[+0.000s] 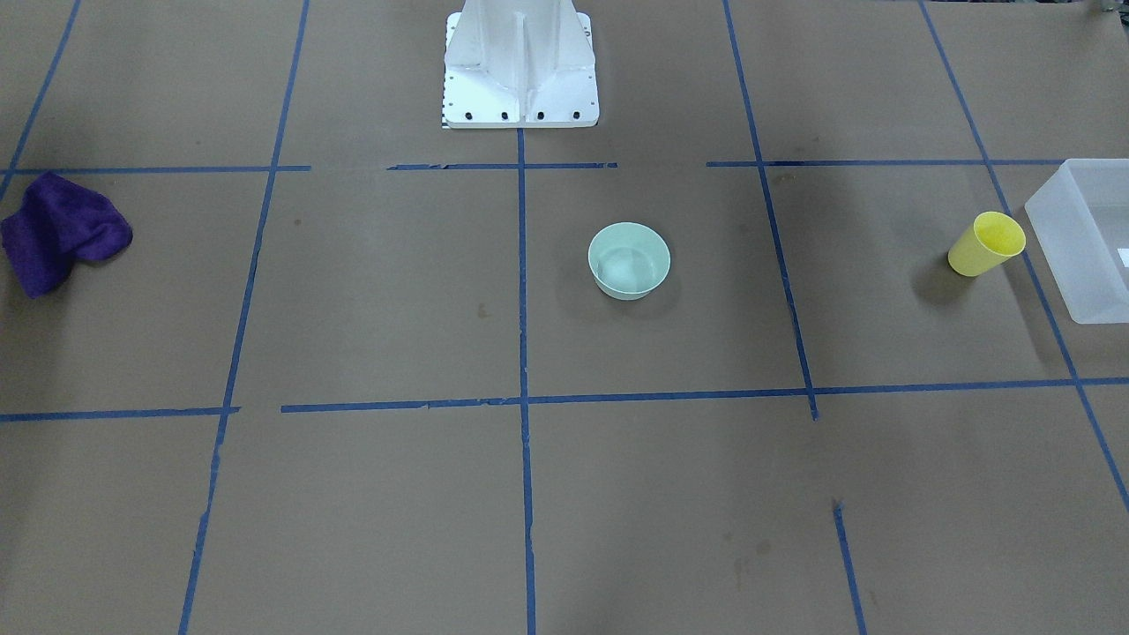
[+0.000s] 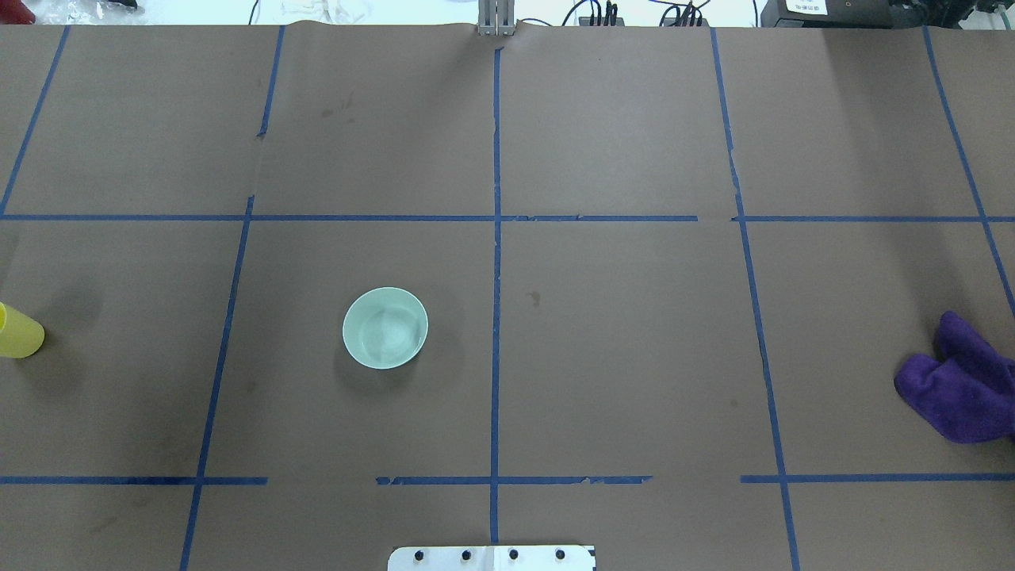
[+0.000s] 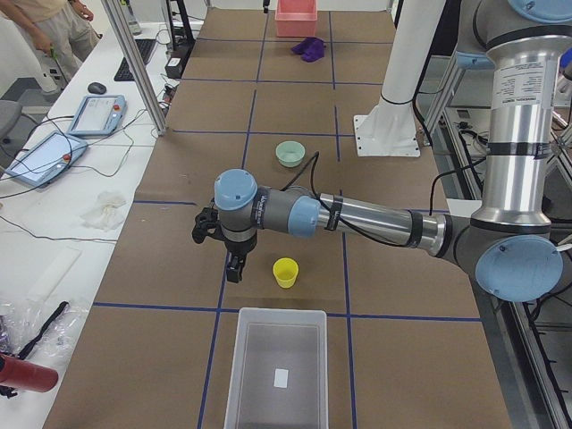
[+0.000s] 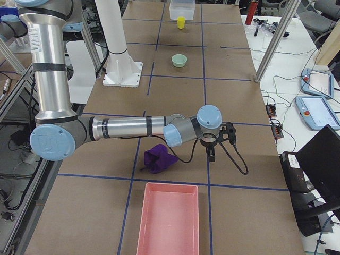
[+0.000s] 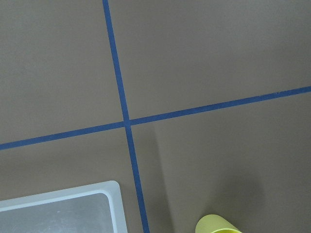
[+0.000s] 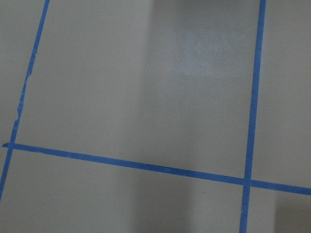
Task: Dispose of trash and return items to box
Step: 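Close the left gripper on the yellow cup at the table edge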
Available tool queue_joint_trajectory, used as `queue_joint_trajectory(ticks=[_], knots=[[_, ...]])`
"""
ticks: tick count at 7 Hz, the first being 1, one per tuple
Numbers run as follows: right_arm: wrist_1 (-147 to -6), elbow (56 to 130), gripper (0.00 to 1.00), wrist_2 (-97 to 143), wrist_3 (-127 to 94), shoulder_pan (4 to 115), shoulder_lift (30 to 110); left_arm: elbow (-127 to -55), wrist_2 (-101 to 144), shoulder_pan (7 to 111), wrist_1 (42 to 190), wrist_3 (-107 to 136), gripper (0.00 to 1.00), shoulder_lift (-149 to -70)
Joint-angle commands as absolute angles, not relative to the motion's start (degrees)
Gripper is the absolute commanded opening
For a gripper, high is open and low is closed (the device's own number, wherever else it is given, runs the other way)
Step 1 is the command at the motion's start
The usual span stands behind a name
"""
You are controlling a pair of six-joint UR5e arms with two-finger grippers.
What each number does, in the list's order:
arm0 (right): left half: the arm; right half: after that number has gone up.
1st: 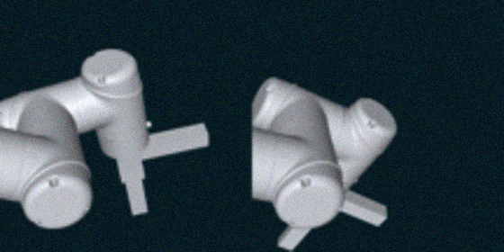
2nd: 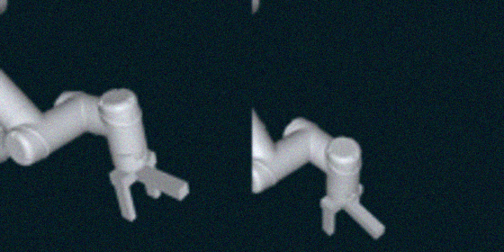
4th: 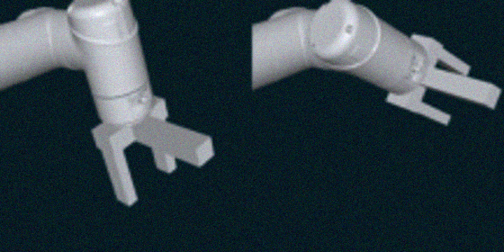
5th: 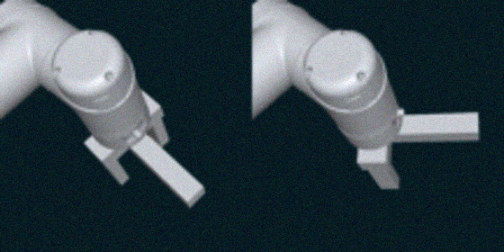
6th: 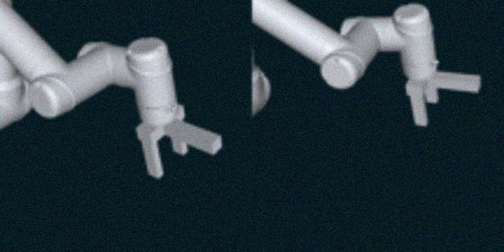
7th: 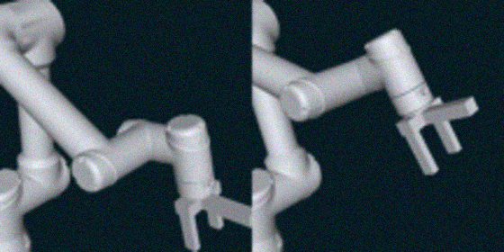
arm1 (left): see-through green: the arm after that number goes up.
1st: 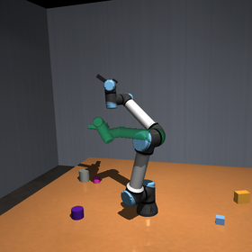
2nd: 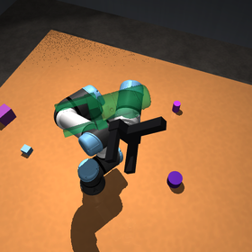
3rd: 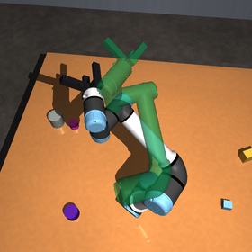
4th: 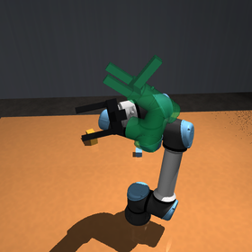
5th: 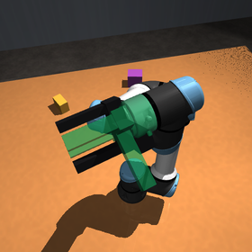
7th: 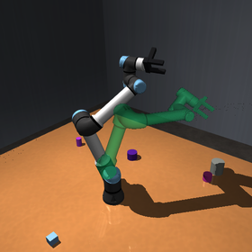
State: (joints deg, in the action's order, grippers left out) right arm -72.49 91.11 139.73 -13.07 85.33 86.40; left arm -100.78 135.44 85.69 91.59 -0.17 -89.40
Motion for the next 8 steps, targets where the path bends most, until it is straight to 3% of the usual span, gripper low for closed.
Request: queue_joint_trajectory(ticks=[1, 4, 8], knots=[[-73.82, 91.93, 1.00, 139.66, -13.01, 86.22, 87.01, -99.68, 135.53, 82.38, 96.20, 0.61, 1.00, -89.30], [-73.74, 92.90, 1.00, 139.57, -13.71, 86.22, 88.24, -97.13, 134.92, 72.05, 98.87, 4.73, 1.00, -88.16], [-73.04, 93.08, 1.00, 139.75, -13.71, 86.13, 88.33, -97.03, 134.04, 71.46, 113.82, 5.62, 1.00, -76.91]])
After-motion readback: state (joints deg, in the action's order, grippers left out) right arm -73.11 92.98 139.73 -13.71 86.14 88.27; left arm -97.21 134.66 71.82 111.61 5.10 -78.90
